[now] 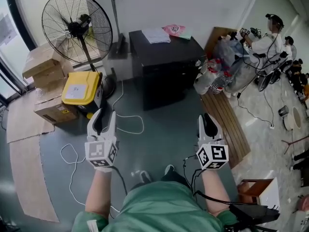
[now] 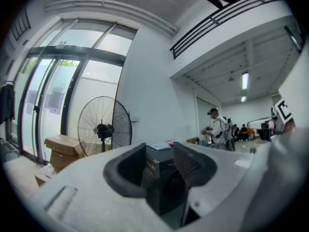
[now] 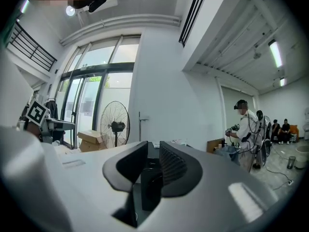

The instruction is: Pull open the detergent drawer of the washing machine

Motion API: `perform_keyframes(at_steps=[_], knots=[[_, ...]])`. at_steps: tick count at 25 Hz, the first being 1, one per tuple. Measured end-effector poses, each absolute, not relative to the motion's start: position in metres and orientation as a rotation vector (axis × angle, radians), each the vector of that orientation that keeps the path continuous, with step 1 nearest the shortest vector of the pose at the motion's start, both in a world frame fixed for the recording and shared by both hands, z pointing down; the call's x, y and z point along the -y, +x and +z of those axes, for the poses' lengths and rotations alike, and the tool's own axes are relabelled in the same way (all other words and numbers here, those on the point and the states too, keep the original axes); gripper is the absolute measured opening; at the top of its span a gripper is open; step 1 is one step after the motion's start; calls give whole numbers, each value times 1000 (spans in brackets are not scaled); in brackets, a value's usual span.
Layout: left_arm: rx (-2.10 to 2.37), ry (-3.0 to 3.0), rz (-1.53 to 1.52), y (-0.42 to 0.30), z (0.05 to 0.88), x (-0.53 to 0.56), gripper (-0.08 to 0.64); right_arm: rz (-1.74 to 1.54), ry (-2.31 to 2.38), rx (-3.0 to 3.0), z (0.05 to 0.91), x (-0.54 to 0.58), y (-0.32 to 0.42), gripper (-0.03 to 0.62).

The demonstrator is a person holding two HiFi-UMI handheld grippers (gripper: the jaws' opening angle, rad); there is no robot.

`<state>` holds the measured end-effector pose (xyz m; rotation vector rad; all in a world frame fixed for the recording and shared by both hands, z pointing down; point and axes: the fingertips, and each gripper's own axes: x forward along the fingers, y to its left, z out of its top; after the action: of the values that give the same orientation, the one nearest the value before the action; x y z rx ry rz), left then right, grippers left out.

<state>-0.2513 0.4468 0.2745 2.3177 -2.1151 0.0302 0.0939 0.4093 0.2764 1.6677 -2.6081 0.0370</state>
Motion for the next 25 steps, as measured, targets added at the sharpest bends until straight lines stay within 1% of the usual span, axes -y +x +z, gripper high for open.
perform_keyframes(at_steps=[7,17,25], knots=[[2125,2301,43,-269,280,-427,175,42,1655,2605,285,-384,76,60],[2187,2236,91,-292,281,-379,173,99,1550,2709,296,-310,35,60],[2194,2241,152,-264,278,-297,172,170,1519,2772,303,-215,46,60]])
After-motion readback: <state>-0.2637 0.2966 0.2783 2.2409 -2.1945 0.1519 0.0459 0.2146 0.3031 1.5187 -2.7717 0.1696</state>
